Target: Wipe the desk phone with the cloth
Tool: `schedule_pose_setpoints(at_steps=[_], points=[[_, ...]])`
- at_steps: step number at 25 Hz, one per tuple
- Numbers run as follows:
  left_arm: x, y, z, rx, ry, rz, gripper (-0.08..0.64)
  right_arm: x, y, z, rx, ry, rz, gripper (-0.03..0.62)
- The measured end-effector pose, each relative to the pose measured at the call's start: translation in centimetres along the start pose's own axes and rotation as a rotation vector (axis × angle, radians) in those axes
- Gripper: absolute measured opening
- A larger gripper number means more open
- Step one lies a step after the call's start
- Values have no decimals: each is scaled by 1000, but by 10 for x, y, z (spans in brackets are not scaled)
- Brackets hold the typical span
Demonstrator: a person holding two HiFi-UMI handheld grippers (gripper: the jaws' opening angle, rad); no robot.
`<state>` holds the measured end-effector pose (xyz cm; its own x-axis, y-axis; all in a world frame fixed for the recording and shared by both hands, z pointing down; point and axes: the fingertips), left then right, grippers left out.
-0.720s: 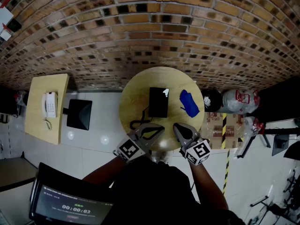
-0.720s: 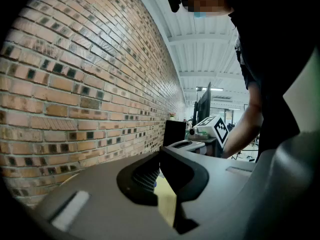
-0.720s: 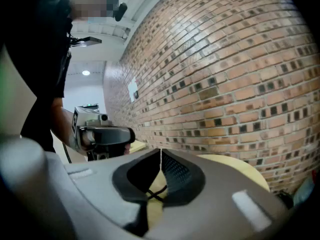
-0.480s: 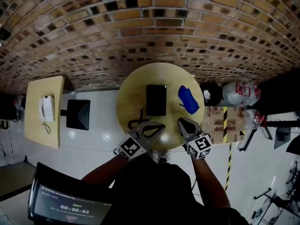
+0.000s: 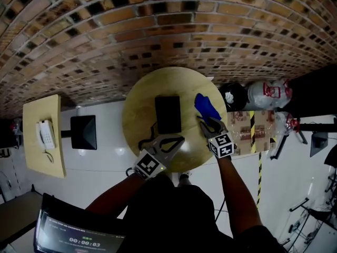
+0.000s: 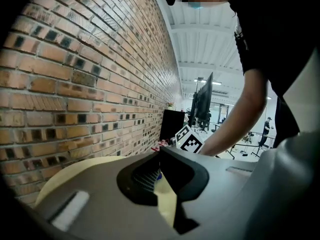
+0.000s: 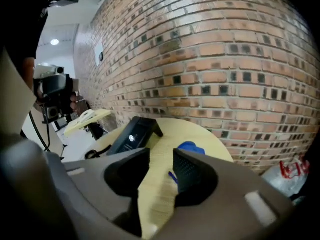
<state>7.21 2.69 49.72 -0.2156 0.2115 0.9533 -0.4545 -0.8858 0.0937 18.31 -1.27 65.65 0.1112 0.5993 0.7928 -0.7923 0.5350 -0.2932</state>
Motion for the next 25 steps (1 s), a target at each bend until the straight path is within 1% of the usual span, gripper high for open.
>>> schedule_pose_setpoints(at_steps=[3,6,10,12,14,17,20,22,24,25], points=[[2,3,11,6,0,-5,11,19,-33,16,36,82,25,202],[4,4,14,16,-2,-3,11,33,-56,28,41,149,50,239],[14,9,10,6,13,-24,11,49,-77,38,52,236,46,238],[19,12,8,0,19,-37,11,50,-84,42,54,253,23,238],[24,15,6,-6,29,-48,10,52,-88,47,42,269,22,236],[28,19,4,-13,41,-55,11,58,-91,54,15,298,55,229],[29,20,3,-16,41,-61,11,64,-93,61,5,303,93,225],[31,20,2,-16,44,-62,10,67,-94,61,9,293,113,203],[32,19,2,-17,45,-63,11,66,-96,60,10,273,137,153],[33,18,2,-16,46,-63,11,66,-98,59,10,265,150,141]])
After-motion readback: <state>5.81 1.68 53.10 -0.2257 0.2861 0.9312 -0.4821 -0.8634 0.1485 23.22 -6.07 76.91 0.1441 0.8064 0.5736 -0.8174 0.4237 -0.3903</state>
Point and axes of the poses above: the fingertips, and each gripper's own axes: z forward along the fingers, y to its left, x out of its underside, and after that the axes turned 14 degrees about -x, right-handed
